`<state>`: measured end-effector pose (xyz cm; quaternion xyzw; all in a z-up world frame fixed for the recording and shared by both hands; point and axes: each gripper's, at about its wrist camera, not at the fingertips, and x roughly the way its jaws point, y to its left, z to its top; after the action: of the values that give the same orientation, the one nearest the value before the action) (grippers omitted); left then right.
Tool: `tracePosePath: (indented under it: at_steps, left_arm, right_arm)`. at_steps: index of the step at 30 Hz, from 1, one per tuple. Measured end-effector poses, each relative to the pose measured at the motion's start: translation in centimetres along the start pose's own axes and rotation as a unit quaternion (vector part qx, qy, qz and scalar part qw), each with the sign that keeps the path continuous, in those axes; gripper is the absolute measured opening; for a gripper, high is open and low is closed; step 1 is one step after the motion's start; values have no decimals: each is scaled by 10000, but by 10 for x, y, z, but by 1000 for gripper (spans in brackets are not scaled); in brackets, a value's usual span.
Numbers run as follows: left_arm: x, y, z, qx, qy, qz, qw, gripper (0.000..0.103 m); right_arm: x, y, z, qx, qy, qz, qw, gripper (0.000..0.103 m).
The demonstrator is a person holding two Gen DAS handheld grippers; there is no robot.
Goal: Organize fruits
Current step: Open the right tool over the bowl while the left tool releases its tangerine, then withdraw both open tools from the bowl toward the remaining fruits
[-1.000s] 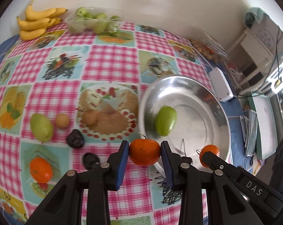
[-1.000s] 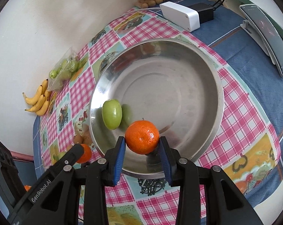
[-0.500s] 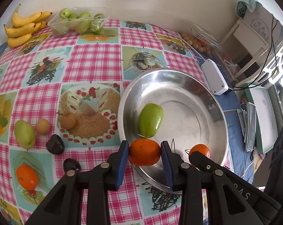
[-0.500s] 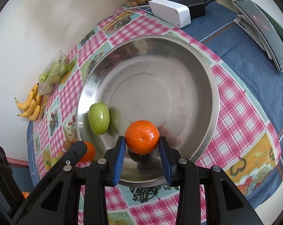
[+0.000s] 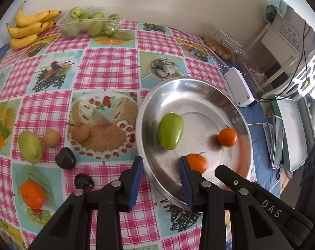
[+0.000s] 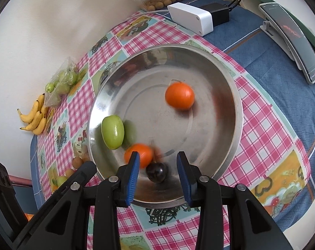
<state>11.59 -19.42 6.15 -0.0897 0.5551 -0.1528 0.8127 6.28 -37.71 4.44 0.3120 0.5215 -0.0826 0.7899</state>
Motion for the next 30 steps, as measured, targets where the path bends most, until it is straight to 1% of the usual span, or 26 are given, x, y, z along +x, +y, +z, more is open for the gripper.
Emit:
tracePosePath:
  at_steps: [2, 4, 7, 9, 10, 15, 22, 30]
  left_arm:
    - [-1, 5, 0, -68, 19, 67, 10000, 40]
    - [-1, 11, 1, -159, 46, 181, 9997, 44]
    - [-3, 20, 2, -208, 19, 502, 9985, 48]
    - [-3, 25, 2, -217, -11, 699, 9973, 53]
    - [-4, 30, 2, -267, -11, 814, 9963, 54]
    - [-5, 51, 2, -508, 23, 1097, 9927, 56]
    - [-9, 68, 0, -634, 20, 1331, 9891, 58]
    - [-10, 79, -3, -748, 99, 1412, 9871, 58]
  right_arm:
    - [0, 1, 0, -13, 3, -5, 10000, 38]
    - [1, 1, -1, -40, 25, -14, 10000, 38]
    - [2, 4, -2, -79, 46, -37, 10000, 38]
    - [2, 6, -2, -115, 50, -54, 9999, 38]
    - [2, 7, -2, -139, 51, -67, 9999, 38]
    - [3, 12, -5, -251, 51, -136, 9996, 38]
    - [3, 26, -9, -570, 30, -243, 9981, 38]
    - [4, 40, -15, -899, 34, -335, 9954, 38]
